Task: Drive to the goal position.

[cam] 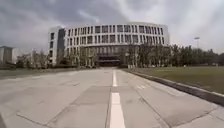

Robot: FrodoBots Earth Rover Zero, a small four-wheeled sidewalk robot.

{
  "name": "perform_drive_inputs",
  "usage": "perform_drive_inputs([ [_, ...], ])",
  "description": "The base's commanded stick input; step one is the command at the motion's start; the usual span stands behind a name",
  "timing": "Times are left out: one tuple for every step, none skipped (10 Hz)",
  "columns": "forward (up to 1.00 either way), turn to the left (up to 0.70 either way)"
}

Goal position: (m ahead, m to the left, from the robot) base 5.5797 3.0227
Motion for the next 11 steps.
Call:
perform_drive_inputs([
  [0.7,0.0],
  [0.7,0.0],
  [0.7,0.0],
  [0.7,0.0],
  [0.7,0.0],
  [0.7,0.0],
  [0.7,0.0],
  [0.7,0.0],
  [0.7,0.0],
  [0.7,0.0],
  [0.7,0.0],
])
